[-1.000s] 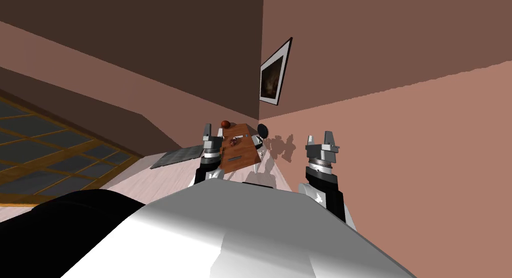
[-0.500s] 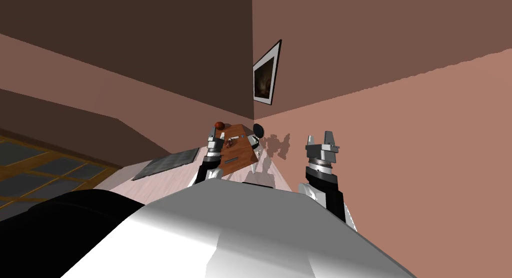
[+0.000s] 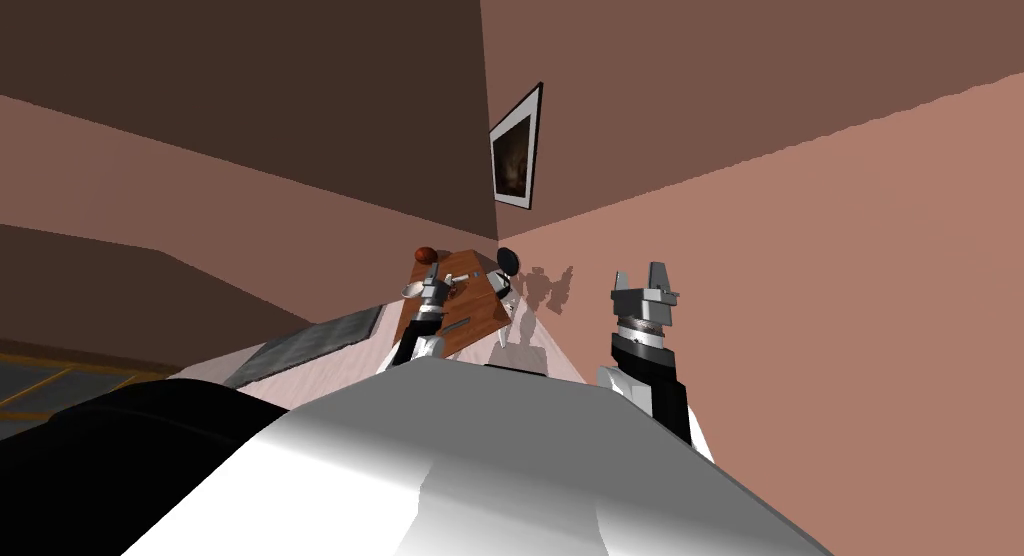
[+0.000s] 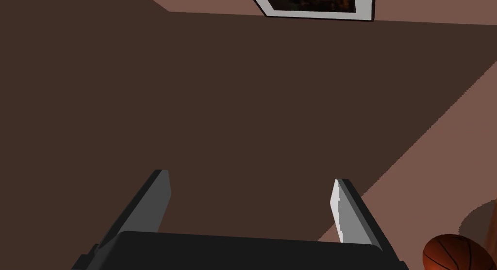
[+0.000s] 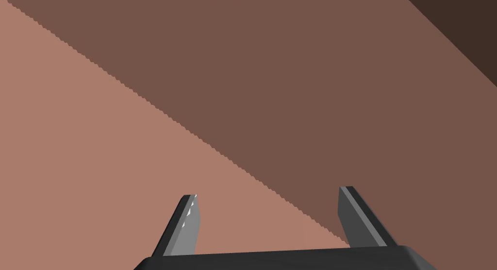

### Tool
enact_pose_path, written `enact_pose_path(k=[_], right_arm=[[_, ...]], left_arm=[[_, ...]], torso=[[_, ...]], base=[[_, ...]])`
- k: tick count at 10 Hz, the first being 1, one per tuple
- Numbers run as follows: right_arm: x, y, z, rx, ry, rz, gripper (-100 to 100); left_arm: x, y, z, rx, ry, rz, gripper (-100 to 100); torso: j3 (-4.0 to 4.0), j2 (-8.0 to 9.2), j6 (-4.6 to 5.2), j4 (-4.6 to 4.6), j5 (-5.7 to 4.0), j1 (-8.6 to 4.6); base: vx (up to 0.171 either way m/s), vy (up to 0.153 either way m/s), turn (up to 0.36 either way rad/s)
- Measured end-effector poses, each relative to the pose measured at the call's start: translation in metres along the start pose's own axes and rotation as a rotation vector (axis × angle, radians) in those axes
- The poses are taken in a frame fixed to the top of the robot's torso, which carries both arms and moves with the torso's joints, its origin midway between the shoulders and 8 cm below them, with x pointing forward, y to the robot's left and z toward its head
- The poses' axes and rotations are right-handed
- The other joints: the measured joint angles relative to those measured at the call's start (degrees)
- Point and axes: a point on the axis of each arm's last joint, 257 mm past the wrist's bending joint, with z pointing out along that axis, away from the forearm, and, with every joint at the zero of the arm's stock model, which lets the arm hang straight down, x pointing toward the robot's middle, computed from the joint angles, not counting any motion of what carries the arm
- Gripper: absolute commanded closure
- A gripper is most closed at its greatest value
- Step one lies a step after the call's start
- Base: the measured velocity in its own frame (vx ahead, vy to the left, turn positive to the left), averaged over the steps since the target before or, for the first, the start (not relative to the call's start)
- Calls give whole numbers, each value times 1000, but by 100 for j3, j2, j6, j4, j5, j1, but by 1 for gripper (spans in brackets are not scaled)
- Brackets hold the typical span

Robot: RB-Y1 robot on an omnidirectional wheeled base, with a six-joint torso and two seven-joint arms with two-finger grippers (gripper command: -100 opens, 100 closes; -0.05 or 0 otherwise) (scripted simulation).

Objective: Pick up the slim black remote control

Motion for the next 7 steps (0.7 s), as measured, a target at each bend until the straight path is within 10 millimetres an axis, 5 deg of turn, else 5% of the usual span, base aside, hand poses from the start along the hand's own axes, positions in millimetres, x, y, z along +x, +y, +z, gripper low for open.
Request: enact_pose_path(k=[7], right_arm=[[0,0,0,0,0,0,0]], left_arm=[[-37,94,-16,-234,-60,-54,-100]], torso=[[0,0,1,0,1,5]], base=[[3,29,-168]])
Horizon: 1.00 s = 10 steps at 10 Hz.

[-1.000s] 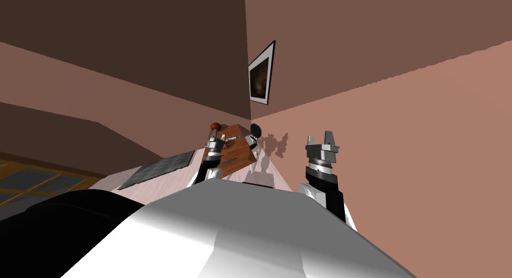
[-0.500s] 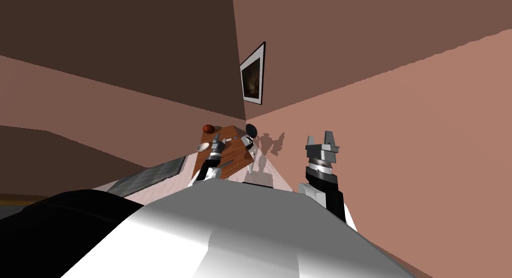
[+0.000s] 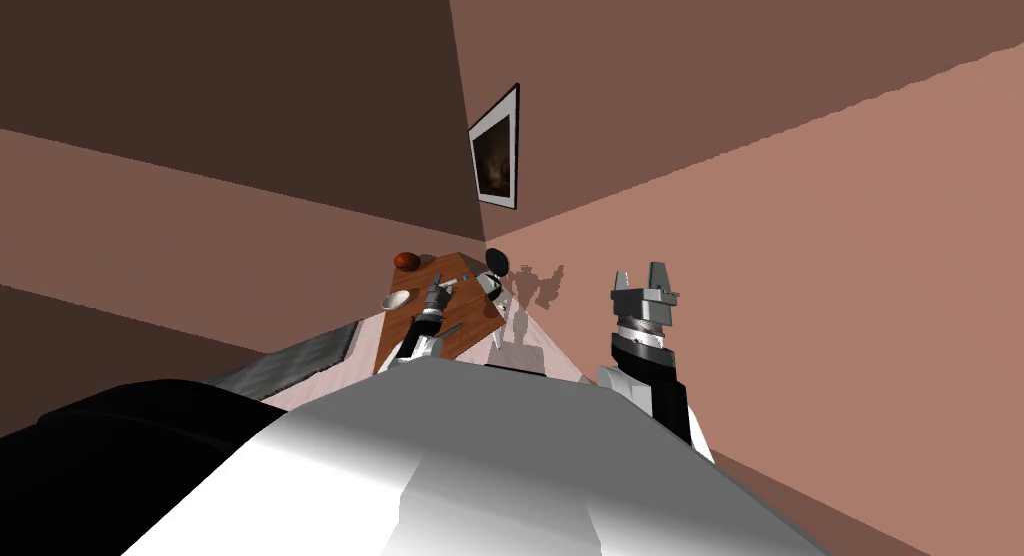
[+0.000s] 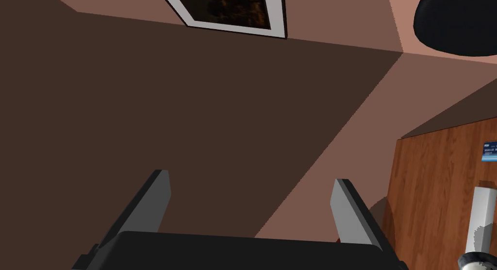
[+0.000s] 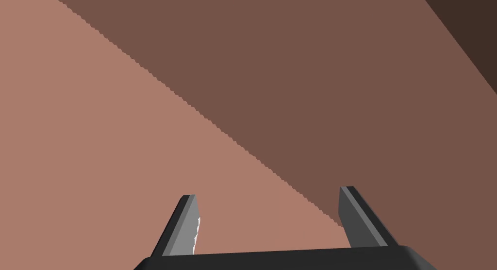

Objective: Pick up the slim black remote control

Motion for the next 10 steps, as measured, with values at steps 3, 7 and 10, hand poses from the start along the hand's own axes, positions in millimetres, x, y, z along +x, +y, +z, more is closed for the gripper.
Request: enact_pose_path(k=[3,7,10], right_arm=[[0,0,0,0,0,0,0],[0,0,0,0,0,0,0],[0,0,0,0,0,0,0]], left_arm=[[-24,40,-2,-107,-38,-30,-100],[-55,87,-8,-225,-89,-66,-100],[-79,121,-17,-330,-139,-107,-100]], torso=[[0,-1,-4,0,1,1],[0,0,-1,0,1,4],[2,3,-4,1,1,1]], base=[[2,30,-122],[-3,33,-187],[-10,31,-134]])
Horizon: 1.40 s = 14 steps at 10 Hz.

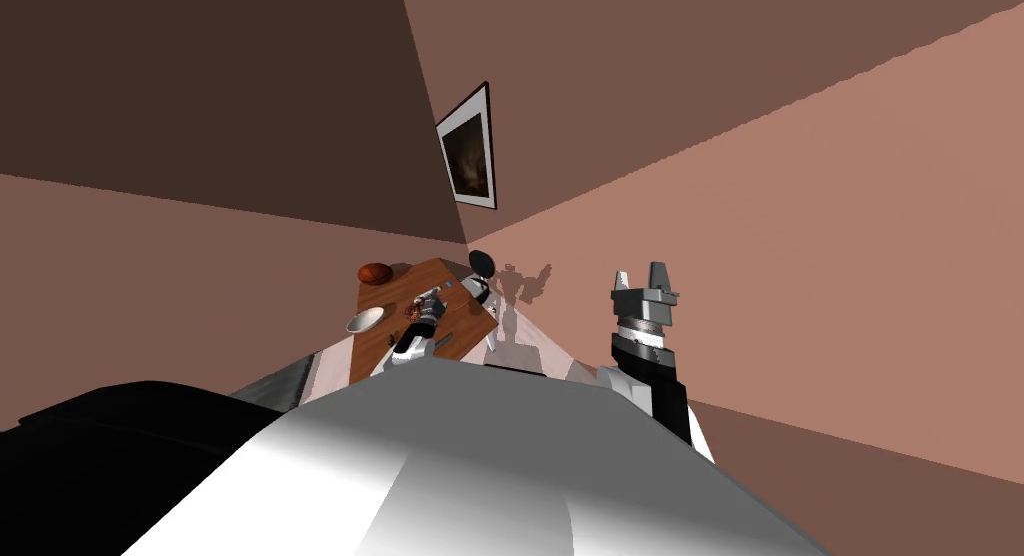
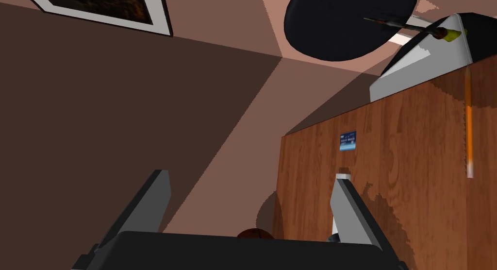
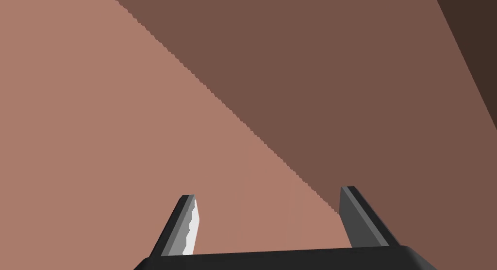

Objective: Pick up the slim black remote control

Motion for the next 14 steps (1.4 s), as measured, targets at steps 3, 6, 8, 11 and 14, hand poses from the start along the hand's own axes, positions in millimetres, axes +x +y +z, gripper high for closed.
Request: enact_pose_path(k=[3,6,8,11,14], right_arm=[[0,0,0,0,0,0,0],[0,0,0,0,0,0,0],[0,0,0,0,0,0,0],[0,0,0,0,0,0,0],[0,0,0,0,0,0,0]], left_arm=[[-24,34,1,-84,-45,-32,-100],[-47,63,-2,-172,-94,-69,-100],[-69,88,-10,-236,-135,-102,-100],[-97,131,-17,-346,-210,-166,-100],[-114,157,-35,-430,-268,-212,-100]], torso=[[0,0,0,0,-1,-5],[-1,-1,-3,0,-2,-6],[1,1,-2,0,-1,-3],[2,3,1,1,-1,0],[1,2,1,1,-2,-7]], base=[[-14,29,-212],[-12,25,-122],[-22,32,-209],[-27,32,-172],[-21,20,-111]])
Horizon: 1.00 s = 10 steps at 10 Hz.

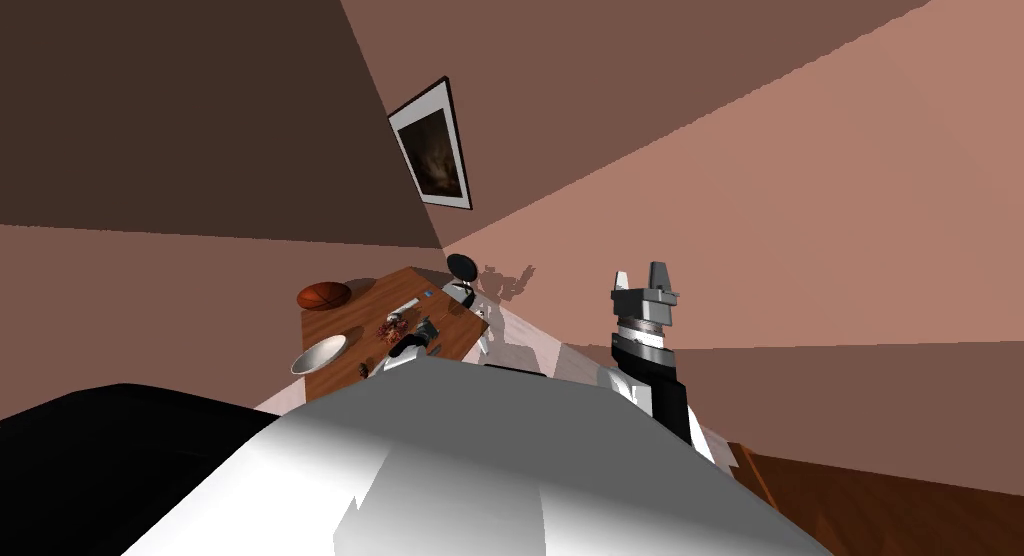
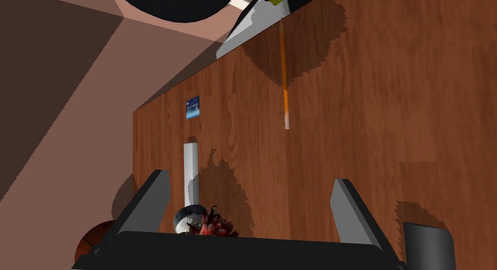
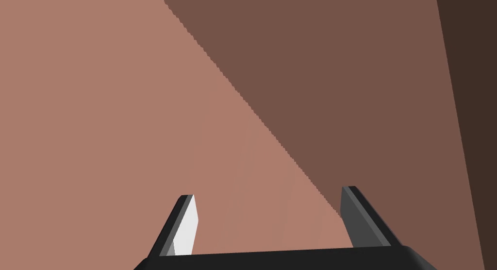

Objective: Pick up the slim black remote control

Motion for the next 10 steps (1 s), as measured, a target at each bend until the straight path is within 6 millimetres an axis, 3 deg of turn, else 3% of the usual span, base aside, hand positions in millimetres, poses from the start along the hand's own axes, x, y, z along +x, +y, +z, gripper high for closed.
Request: enact_pose_path(k=[2,4,10], right_arm=[[0,0,0,0,0,0,0],[0,0,0,0,0,0,0],[0,0,0,0,0,0,0]], left_arm=[[-21,19,8,-69,-46,-42,-100],[-45,40,3,-135,-100,-93,-100],[-80,90,-5,-272,-197,-188,-100]], torso=[[1,3,0,1,1,8],[2,4,0,1,2,7],[-1,-2,-1,0,1,5]], base=[[-32,34,-201],[-32,36,-184],[-18,25,-107]])
